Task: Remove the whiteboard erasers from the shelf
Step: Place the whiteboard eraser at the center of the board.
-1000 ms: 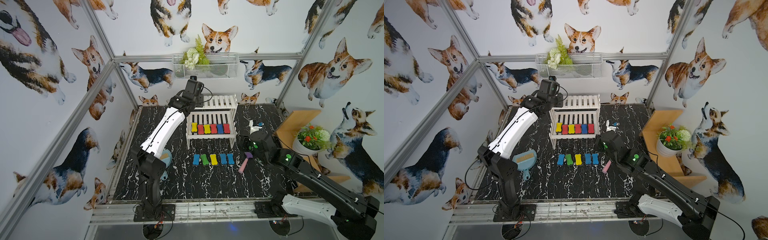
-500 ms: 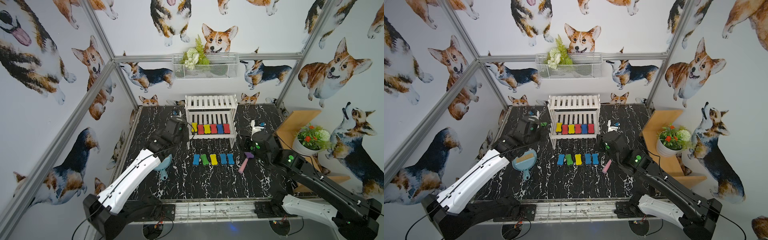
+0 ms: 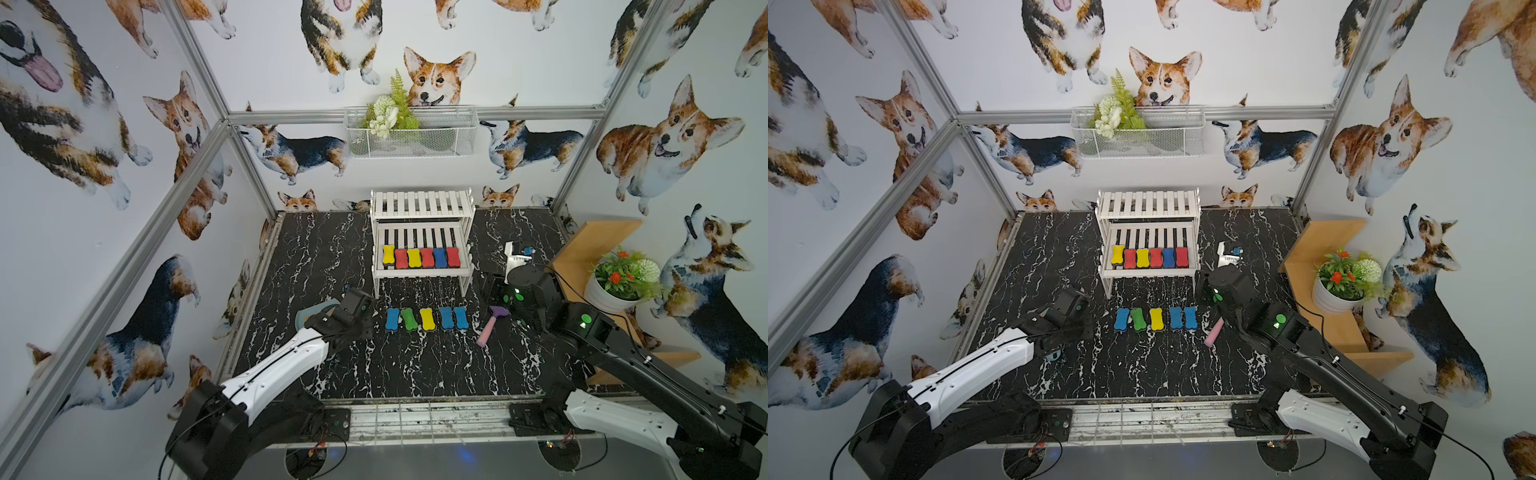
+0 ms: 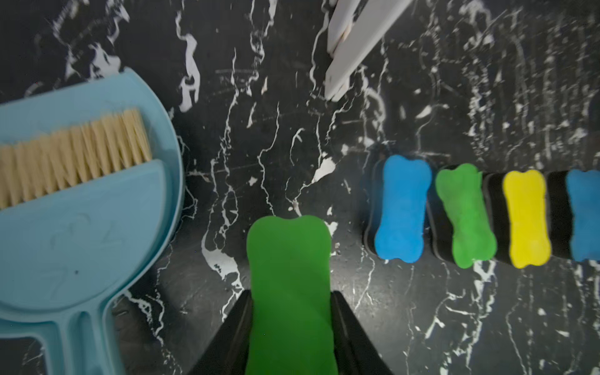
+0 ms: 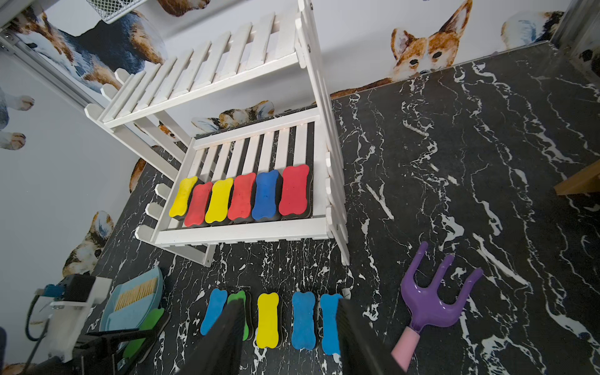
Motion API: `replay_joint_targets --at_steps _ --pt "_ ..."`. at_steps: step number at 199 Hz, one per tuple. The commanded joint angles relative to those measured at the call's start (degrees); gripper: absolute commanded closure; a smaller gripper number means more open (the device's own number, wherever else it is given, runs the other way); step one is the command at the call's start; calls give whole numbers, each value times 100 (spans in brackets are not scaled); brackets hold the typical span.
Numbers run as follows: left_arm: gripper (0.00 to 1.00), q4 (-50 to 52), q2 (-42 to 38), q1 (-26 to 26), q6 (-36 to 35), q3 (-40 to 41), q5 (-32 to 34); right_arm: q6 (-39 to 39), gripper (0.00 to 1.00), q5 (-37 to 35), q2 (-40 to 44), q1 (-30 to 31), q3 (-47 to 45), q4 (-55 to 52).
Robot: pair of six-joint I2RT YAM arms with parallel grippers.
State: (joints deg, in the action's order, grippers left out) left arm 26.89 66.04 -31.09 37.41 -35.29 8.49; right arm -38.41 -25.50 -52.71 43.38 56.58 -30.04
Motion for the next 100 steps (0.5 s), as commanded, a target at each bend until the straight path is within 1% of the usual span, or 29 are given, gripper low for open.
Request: replay_joint_targets --at_steps 1,20,100 --pt "67 -596 297 99 30 48 -137 0 48 -65 -16 -3 8 51" --pt "67 -775 563 225 27 16 -255 -16 48 -46 -44 -2 -6 51" --pt "68 -1247 1474 226 101 -262 -244 -30 48 -28 -82 -3 -30 113"
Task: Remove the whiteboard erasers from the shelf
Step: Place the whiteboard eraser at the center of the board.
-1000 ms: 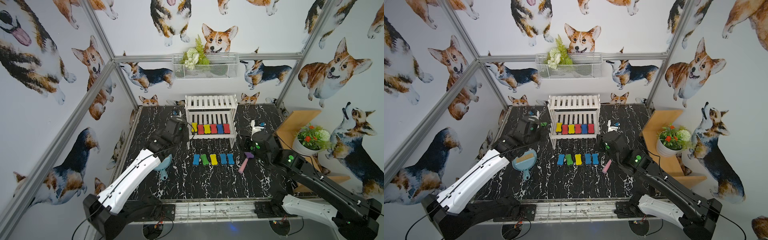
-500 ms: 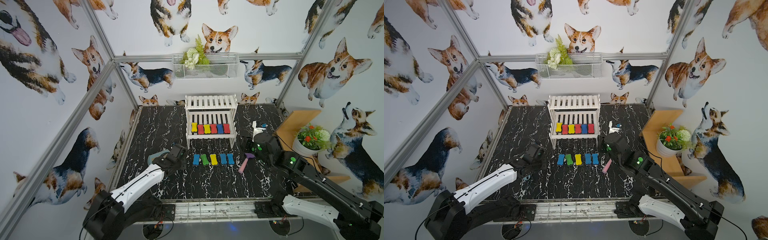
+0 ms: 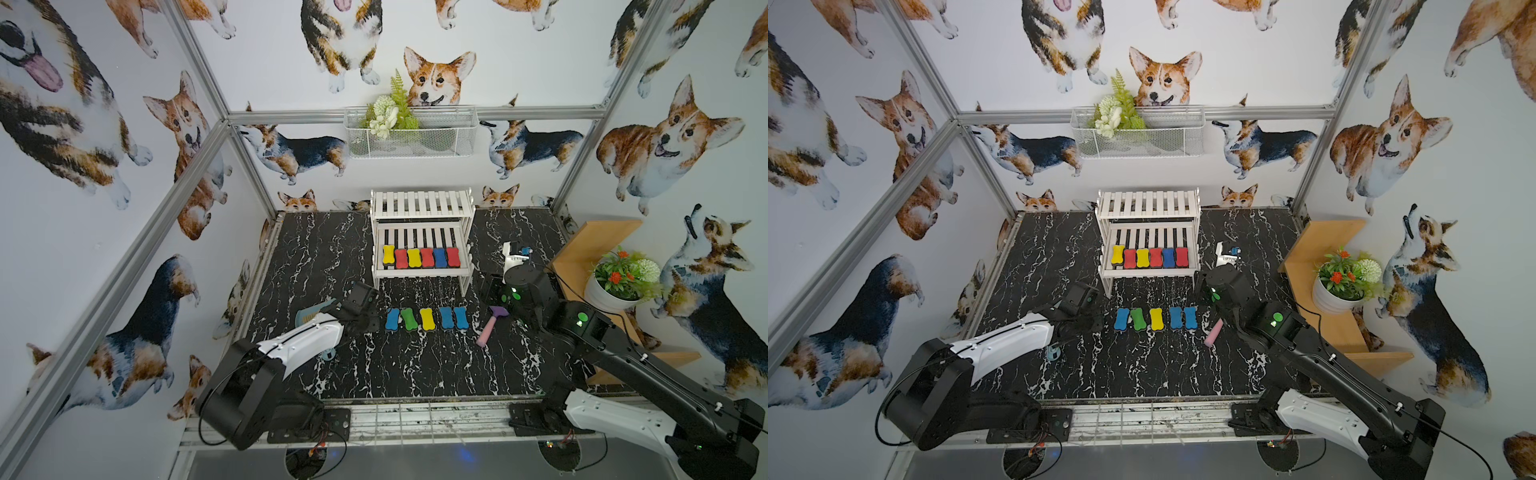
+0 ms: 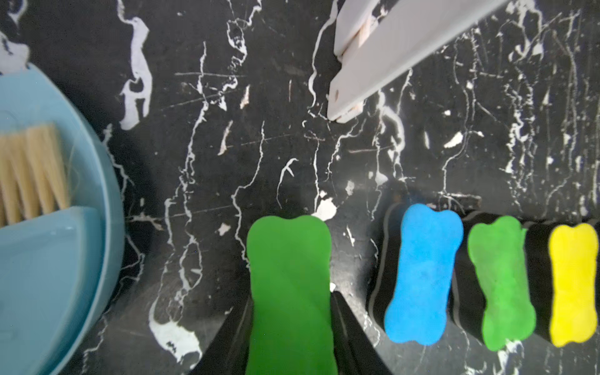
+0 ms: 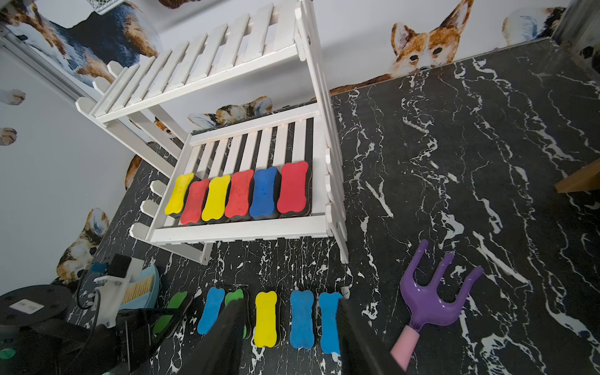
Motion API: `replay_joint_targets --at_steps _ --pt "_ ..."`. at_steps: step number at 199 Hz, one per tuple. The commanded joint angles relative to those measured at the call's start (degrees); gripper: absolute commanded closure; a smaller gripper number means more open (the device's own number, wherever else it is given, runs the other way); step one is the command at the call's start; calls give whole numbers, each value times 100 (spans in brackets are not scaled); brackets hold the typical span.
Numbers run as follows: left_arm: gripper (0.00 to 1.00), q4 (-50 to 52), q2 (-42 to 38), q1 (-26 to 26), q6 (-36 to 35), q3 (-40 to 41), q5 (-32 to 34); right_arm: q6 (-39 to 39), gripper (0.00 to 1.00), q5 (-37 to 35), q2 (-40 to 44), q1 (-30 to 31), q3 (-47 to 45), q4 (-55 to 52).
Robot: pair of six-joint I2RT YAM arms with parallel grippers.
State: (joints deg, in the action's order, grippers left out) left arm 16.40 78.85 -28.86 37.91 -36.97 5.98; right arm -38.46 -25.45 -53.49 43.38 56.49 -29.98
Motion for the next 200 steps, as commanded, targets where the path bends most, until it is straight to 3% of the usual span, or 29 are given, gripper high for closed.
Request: replay_joint_targets --at_steps 1,63,99,200 --pt "68 -198 202 3 50 -97 8 -28 48 -36 -3 -4 -23 106" --pt "67 -236 661 3 50 -220 -15 -35 48 1 -21 -4 -25 115" --pt "57 -157 575 -40 67 -187 26 -64 48 3 -21 -5 -50 128" --pt "41 322 -86 -101 102 -317 63 -152 45 116 -81 -4 -32 128"
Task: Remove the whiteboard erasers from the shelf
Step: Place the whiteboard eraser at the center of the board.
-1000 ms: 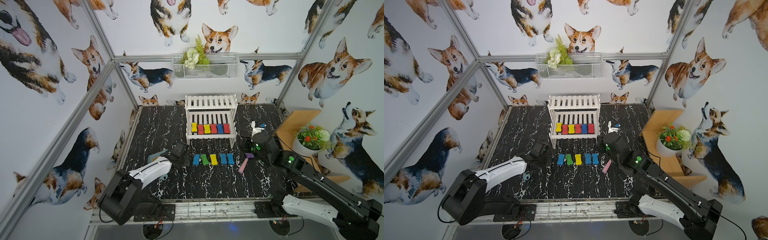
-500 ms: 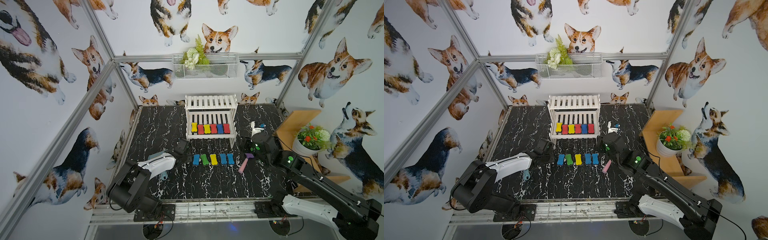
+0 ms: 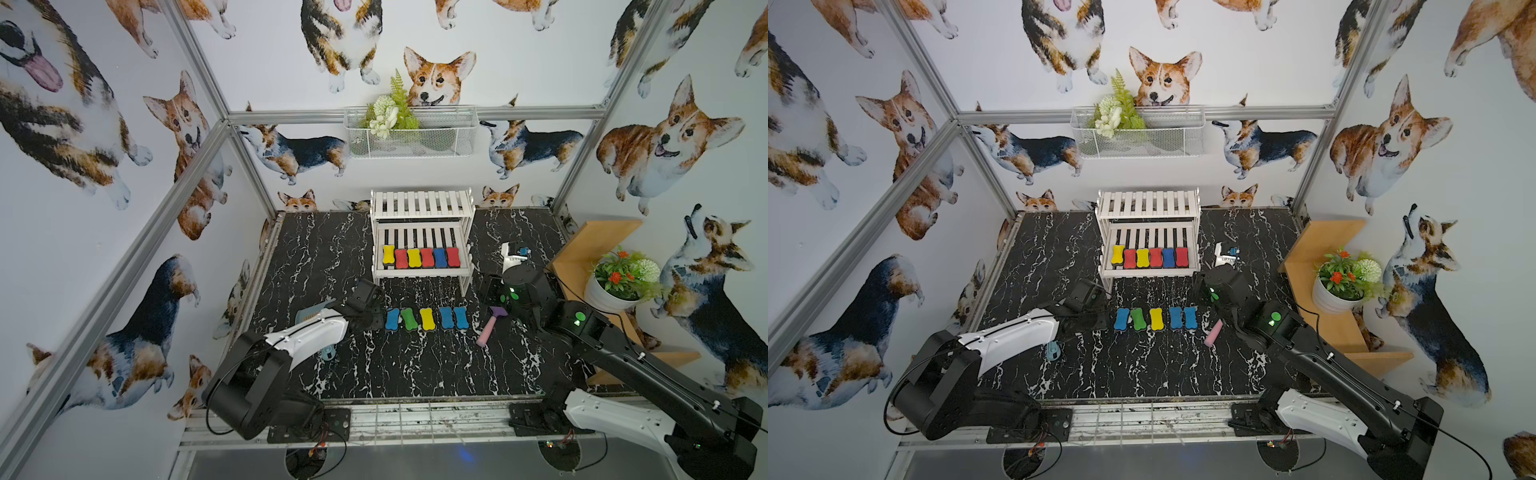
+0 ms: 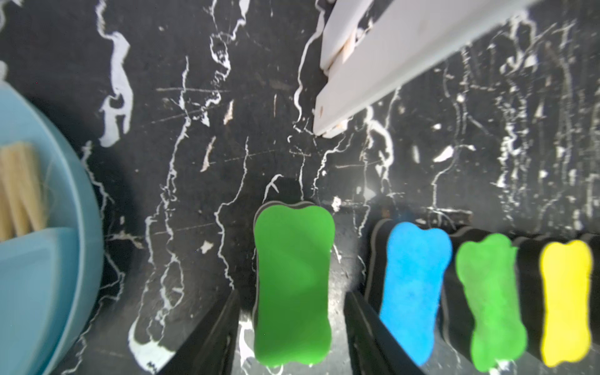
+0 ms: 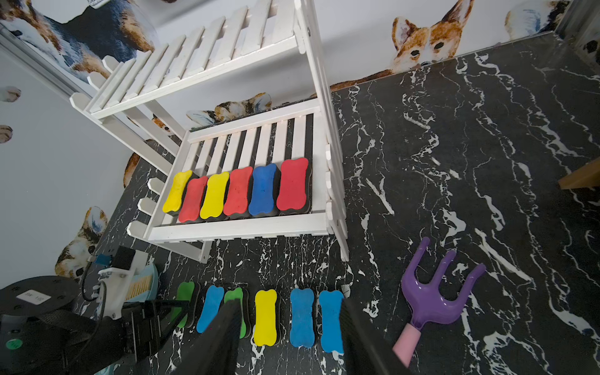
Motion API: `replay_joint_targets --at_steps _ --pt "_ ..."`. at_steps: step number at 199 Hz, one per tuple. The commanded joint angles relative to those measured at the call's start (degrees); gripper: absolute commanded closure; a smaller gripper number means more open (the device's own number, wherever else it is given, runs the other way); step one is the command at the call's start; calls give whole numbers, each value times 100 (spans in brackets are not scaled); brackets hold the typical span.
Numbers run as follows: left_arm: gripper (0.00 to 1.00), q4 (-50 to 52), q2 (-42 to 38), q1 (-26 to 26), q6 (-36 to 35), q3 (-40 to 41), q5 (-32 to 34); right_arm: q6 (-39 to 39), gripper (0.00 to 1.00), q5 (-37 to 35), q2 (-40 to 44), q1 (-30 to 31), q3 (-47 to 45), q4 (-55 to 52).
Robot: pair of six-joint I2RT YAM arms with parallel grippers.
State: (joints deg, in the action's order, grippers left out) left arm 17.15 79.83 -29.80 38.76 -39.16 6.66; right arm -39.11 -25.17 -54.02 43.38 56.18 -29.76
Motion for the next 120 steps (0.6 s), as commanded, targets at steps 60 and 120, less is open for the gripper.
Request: replay_joint_targets --at_steps 60,120 --pt "25 947 -1345 -16 -169 -835 -173 143 49 959 -377 -584 -31 453" --pt "0 1532 -1876 -6 -563 -1459 234 574 50 1295 -1406 -909 507 700"
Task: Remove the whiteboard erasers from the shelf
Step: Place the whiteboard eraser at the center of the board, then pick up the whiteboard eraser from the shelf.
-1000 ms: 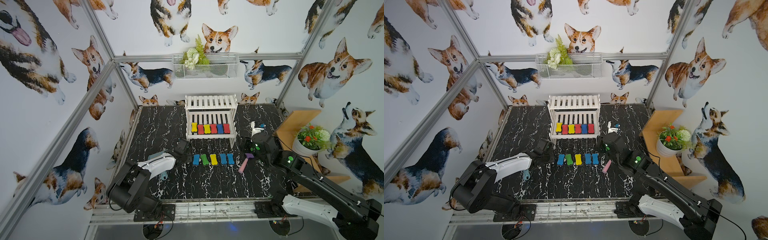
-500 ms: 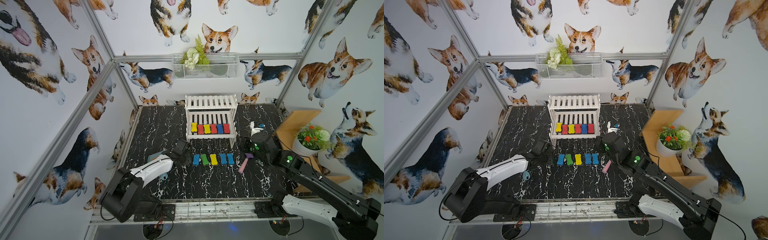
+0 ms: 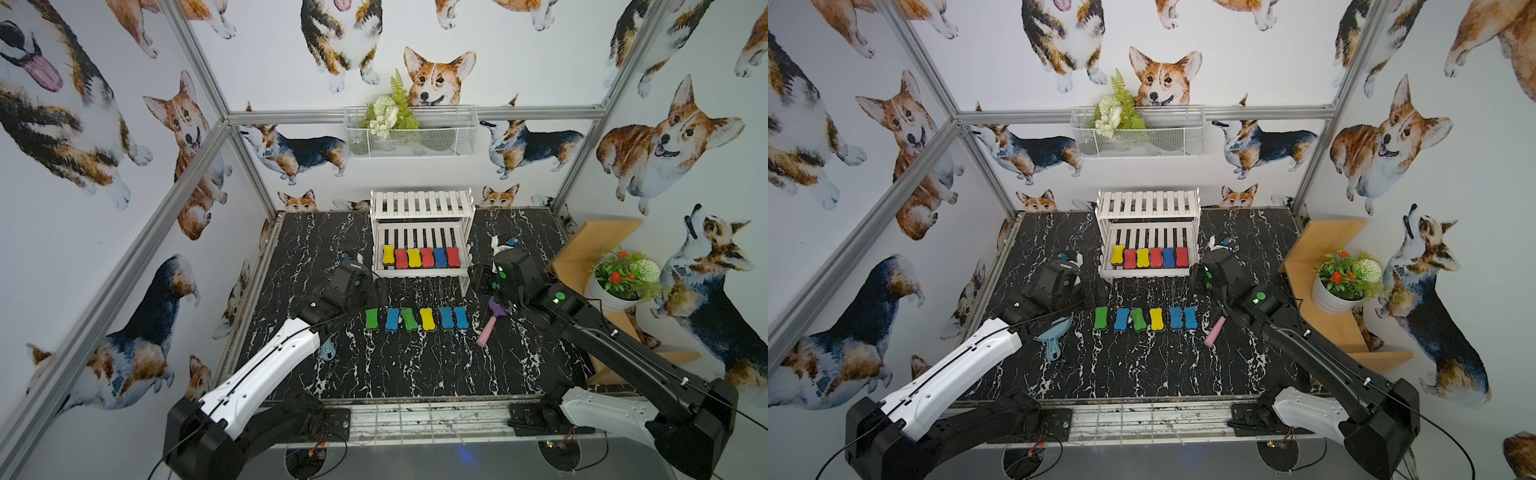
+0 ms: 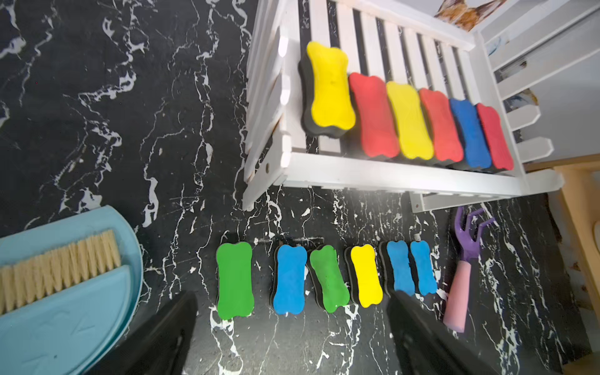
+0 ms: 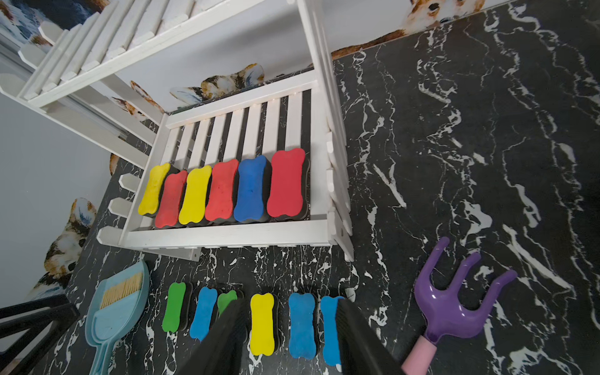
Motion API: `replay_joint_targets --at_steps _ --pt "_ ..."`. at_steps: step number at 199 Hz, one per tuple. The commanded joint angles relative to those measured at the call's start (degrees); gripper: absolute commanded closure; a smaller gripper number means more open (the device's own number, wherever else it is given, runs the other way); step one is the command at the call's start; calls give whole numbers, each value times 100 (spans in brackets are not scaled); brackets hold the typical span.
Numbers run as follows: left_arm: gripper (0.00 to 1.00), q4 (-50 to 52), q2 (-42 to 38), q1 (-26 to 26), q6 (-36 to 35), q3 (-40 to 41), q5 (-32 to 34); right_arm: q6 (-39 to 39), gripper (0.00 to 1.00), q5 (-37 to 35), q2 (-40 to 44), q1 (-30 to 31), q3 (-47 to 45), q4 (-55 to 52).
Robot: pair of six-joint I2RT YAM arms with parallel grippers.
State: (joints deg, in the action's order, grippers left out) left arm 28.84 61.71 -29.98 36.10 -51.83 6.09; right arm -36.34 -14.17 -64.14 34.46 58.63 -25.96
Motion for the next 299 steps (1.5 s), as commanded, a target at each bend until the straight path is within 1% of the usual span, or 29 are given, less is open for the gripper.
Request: replay_joint_targets --at_steps 1,38,87,125,185,261,299 --pt "0 374 -64 10 -305 -202 298 308 50 191 -413 -18 280 319" --pt "0 619 -55 18 -598 -571 762 438 54 135 -1031 -10 602 378" --pt "1 662 -60 88 -727 -609 868 643 56 -6 -1754 -15 1033 354" --pt "0 698 -35 140 -760 -609 924 728 55 -283 -2014 -12 1235 305" --pt "1 700 -98 194 -762 -521 937 773 53 -402 -2474 -27 1558 224" --pt "1 715 -176 253 -753 -432 903 848 53 -714 -2830 -68 1669 142" --pt "1 709 -185 273 -753 -410 894 871 53 -754 -2987 -87 1726 143"
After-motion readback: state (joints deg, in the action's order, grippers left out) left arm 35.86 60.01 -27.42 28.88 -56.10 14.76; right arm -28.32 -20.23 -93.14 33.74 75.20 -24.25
